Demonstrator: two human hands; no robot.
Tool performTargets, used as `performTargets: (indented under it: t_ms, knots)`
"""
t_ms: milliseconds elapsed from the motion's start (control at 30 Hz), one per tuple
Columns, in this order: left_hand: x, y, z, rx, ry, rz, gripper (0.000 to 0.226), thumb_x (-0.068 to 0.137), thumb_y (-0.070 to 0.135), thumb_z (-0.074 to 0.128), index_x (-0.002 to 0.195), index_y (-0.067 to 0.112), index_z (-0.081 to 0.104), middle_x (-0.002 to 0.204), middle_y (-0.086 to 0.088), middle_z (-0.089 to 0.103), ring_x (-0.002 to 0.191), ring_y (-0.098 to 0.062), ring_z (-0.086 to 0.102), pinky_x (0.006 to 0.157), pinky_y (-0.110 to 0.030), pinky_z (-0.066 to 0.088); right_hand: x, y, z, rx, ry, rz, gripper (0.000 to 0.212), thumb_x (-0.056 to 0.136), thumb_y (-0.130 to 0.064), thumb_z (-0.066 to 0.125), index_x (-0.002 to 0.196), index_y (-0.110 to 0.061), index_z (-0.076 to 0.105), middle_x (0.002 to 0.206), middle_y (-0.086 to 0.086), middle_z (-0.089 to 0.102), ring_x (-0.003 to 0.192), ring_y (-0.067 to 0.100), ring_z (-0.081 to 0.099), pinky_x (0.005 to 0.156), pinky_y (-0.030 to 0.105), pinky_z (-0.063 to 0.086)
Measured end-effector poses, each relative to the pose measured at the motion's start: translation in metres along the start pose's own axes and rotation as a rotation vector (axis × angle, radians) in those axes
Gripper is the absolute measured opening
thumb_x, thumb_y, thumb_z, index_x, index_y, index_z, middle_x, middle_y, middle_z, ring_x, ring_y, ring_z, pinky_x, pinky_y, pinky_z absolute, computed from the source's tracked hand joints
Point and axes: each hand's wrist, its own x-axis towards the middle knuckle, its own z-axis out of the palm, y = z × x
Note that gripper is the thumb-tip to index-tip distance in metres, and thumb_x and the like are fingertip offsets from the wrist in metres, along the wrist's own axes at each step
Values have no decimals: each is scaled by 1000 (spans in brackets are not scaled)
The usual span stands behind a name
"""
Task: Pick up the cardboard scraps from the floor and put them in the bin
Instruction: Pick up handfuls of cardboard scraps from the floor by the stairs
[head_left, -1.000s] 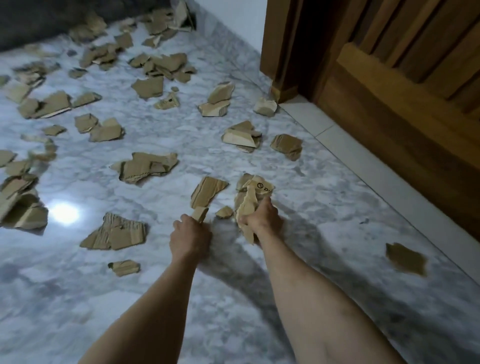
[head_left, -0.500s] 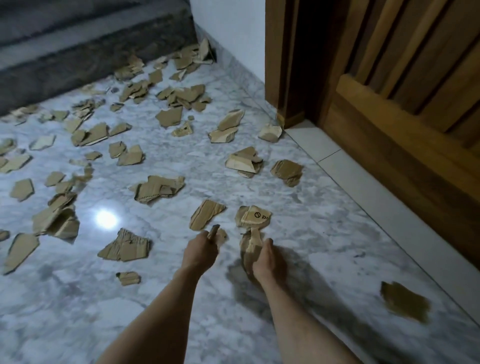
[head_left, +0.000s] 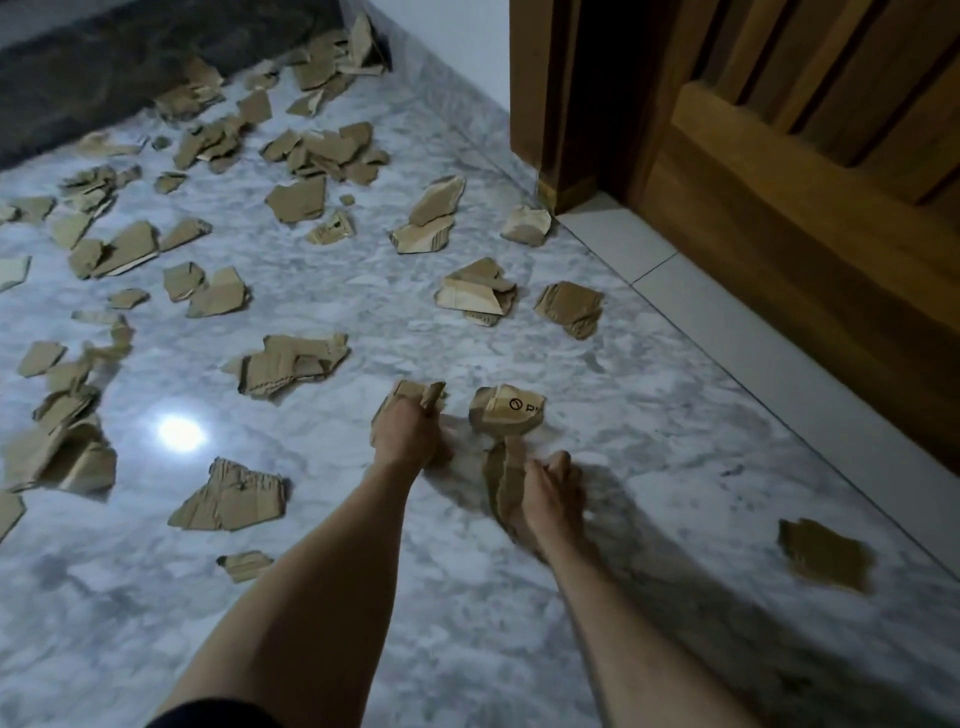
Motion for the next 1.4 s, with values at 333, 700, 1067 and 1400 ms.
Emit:
performTargets:
  t_ms: [333, 700, 1067, 1400]
  knots:
    - [35, -13, -6, 96, -269, -23, 84, 81, 56, 63, 150, 17, 35, 158, -6, 14, 137, -43, 21, 109, -58, 29, -6, -9, -13, 273, -99, 83, 27, 95, -14, 52, 117, -8, 67, 119, 16, 68, 112, 28, 62, 92, 32, 48]
    - [30, -36, -26, 46, -240, 231, 25, 93, 17, 57, 115, 7, 65, 112, -20, 66, 107, -39, 61, 90, -45, 50, 60, -78, -90, 138, -222, -14, 103, 74, -12, 84, 155, -22, 22, 152, 9, 42, 133, 30, 46, 100, 40, 47]
    - [-26, -18, 12, 202, -307, 369, 32, 95, 24, 56, 125, 11, 59, 125, -14, 45, 121, -38, 37, 104, -43, 37, 51, -37, -51, -206, 56, -55, 66, 71, -45, 83, 124, -20, 54, 127, 8, 55, 115, 31, 51, 90, 38, 44]
    - [-51, 35, 42, -43, -381, 143, 46, 84, 25, 71, 119, 8, 47, 107, -15, 64, 99, -36, 62, 75, -38, 48, 6, 79, -134, 894, 356, 369, 48, 73, -20, 86, 111, -11, 58, 109, 10, 68, 94, 29, 67, 66, 38, 56]
